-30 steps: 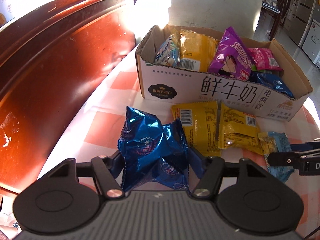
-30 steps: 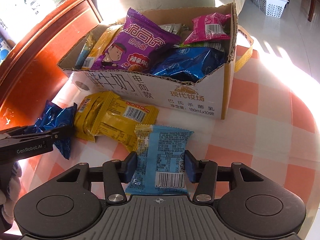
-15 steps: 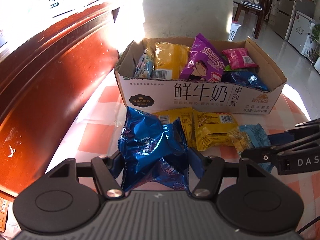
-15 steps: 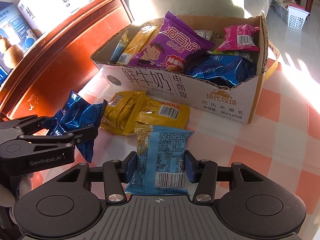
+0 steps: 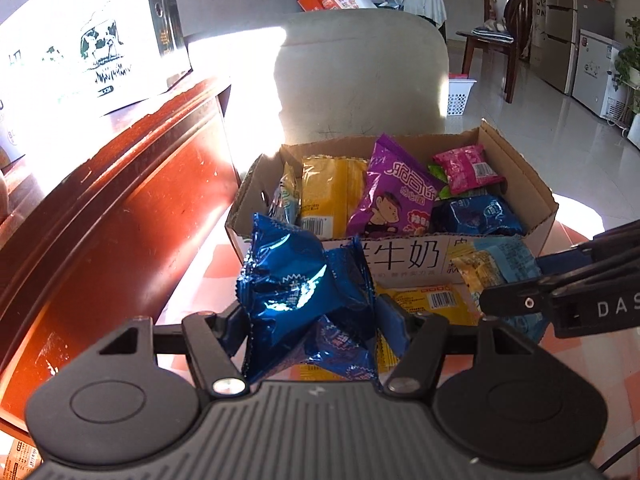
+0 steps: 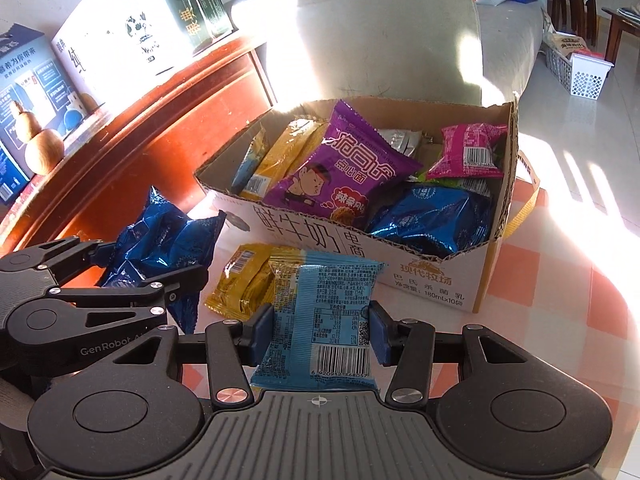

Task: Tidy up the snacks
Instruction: 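Lift both held blue bags and carry them over the box, then open both grippers to drop the blue bags into the box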

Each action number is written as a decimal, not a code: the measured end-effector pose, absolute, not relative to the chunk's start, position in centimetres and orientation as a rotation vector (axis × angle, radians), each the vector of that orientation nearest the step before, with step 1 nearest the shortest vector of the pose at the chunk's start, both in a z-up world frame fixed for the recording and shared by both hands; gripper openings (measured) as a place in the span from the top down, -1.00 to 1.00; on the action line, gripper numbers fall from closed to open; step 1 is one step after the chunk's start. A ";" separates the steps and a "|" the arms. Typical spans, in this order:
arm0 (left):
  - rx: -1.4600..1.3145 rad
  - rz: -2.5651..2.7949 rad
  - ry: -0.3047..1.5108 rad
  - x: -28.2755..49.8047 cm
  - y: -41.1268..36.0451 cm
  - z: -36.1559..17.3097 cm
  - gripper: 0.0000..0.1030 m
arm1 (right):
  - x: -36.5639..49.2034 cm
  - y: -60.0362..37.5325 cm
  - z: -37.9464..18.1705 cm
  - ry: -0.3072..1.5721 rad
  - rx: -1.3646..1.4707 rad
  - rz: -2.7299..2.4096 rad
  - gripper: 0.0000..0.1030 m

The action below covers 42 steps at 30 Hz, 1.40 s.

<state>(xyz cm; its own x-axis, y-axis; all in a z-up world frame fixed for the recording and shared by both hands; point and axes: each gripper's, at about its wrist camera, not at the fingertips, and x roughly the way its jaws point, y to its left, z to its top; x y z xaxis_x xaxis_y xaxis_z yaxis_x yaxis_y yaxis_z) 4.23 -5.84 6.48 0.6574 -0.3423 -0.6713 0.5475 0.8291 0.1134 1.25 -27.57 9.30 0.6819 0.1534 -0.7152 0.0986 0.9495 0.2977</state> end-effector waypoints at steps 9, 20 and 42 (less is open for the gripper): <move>0.259 -0.500 0.601 5.4 -6.4 9.3 -0.27 | 1.5 -29.0 13.0 0.684 0.307 0.003 0.06; 0.188 -0.522 0.581 7.9 -9.9 10.0 -0.27 | 3.0 -31.8 14.5 0.598 0.374 -0.084 0.06; 0.148 -0.513 0.575 10.1 -15.1 9.5 -0.93 | 4.6 -36.4 12.9 0.548 0.505 -0.263 -0.35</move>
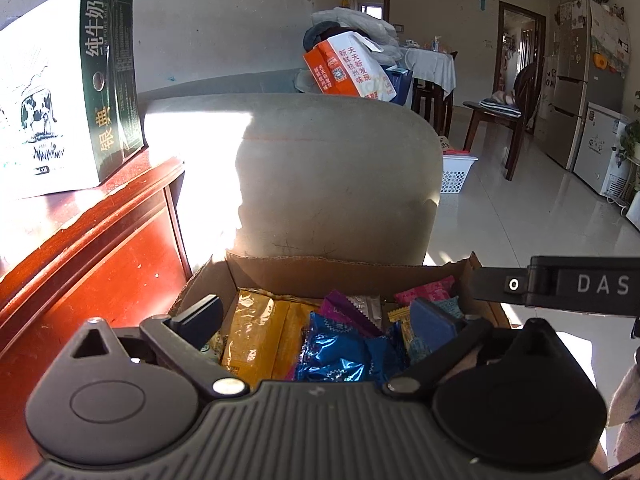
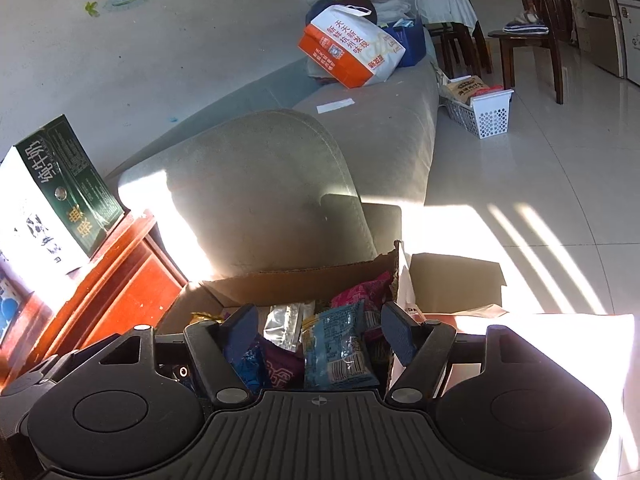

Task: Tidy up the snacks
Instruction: 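Open both grippers to drop the blue bags into the box, then move both open grippers down to the two yellow bags on the cloth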

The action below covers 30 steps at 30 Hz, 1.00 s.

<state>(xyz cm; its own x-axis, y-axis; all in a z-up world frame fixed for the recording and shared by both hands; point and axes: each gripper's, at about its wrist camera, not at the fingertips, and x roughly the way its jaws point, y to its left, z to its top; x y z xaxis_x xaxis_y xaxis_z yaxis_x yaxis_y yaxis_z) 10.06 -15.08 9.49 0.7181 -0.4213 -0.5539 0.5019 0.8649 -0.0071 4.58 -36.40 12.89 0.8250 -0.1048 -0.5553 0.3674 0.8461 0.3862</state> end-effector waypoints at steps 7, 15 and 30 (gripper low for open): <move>0.137 -0.468 0.616 9.8 -12.0 9.6 -0.93 | 3.7 -34.9 12.6 0.594 0.494 -0.207 -0.37; 0.124 -0.421 0.661 9.0 -8.5 9.3 -0.94 | 2.8 -32.9 12.4 0.644 0.443 -0.096 -0.40; 0.264 -0.378 0.826 10.3 -7.4 2.8 -0.93 | 3.7 -27.9 8.8 0.846 0.306 0.149 -0.41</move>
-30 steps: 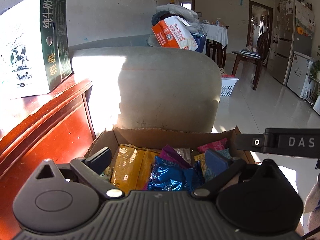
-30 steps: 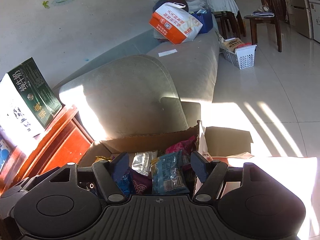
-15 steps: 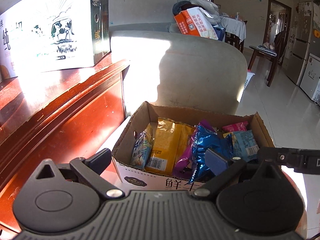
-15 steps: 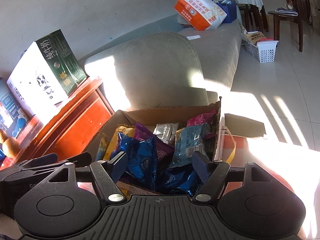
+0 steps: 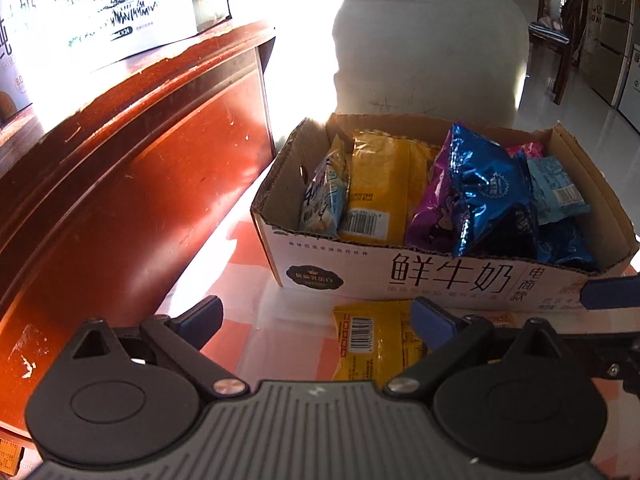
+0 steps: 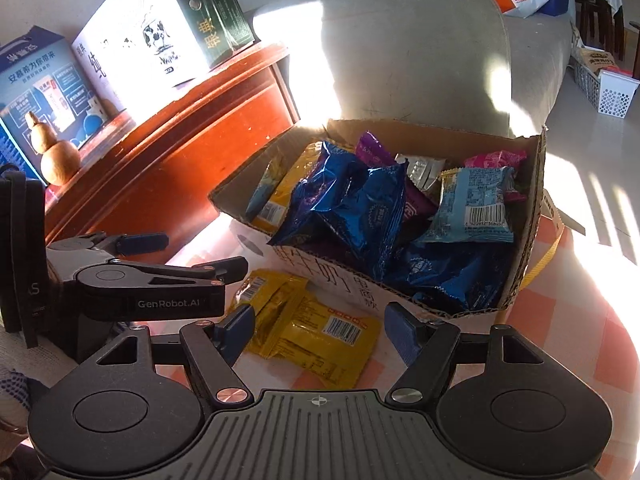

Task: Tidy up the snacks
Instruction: 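Move both open grippers down to the two yellow bags on the cloth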

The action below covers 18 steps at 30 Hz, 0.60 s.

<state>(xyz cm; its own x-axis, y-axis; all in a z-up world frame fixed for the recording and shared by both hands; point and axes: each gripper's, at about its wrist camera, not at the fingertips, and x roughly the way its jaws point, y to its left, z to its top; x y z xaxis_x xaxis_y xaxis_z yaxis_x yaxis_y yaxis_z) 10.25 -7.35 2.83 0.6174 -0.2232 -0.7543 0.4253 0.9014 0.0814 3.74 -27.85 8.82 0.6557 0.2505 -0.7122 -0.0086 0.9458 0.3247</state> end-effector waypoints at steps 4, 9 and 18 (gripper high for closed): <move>0.270 -0.355 0.865 10.9 -7.4 1.1 -0.93 | 4.3 -26.8 7.2 0.897 0.252 0.181 -0.41; 0.221 -0.379 0.877 11.5 -7.5 0.2 -0.93 | 5.3 -25.7 5.3 0.923 0.202 0.196 -0.41; 0.225 -0.442 0.910 11.6 -7.5 -1.1 -0.92 | 6.3 -25.0 3.6 0.946 0.198 0.226 -0.44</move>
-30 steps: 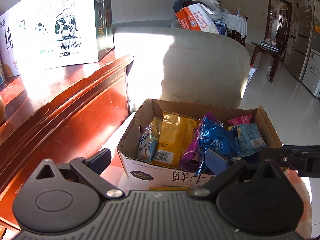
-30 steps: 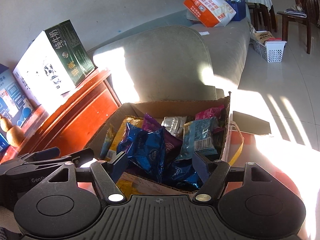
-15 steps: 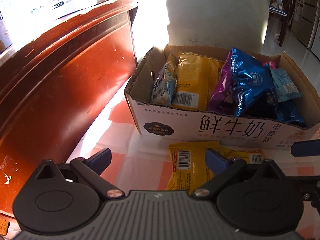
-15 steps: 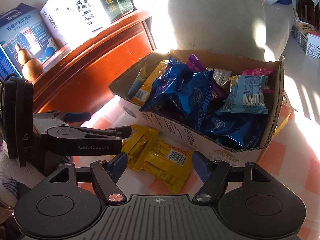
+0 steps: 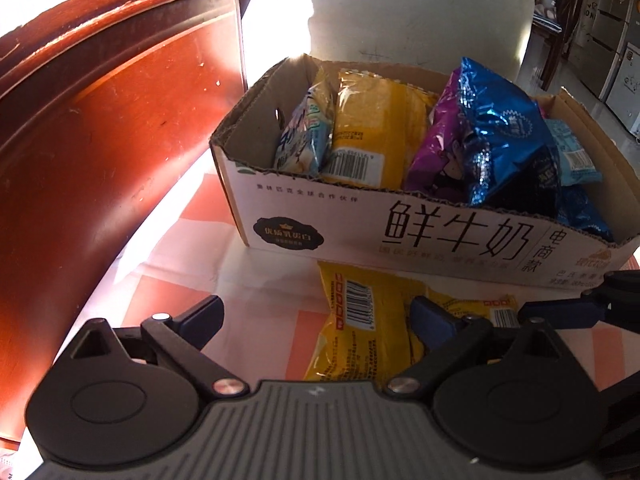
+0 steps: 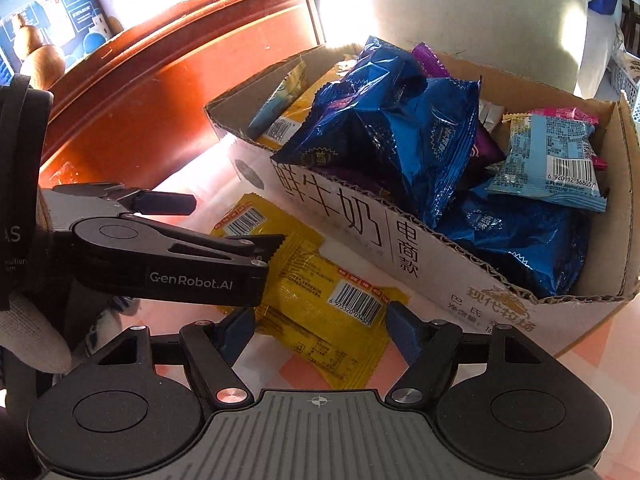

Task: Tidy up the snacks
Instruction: 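Move both open grippers down to the two yellow bags on the cloth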

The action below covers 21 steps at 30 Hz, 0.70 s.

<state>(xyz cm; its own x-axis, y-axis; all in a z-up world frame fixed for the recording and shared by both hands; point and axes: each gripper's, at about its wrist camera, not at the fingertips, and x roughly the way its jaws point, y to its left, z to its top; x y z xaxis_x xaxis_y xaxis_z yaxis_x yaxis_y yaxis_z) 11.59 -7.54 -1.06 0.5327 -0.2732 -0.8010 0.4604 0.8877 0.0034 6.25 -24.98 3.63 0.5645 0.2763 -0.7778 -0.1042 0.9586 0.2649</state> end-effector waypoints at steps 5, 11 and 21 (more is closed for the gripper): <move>0.255 -0.444 0.943 11.5 -5.2 -0.9 -0.92 | 5.2 -23.7 3.8 1.002 0.165 0.332 -0.45; 0.307 -0.457 0.917 11.2 -3.5 0.3 -0.87 | 4.2 -22.0 6.0 0.946 -0.012 0.381 -0.43; 0.333 -0.561 0.936 10.6 -4.7 -0.1 -0.86 | 6.7 -21.2 4.2 0.929 -0.118 0.388 -0.52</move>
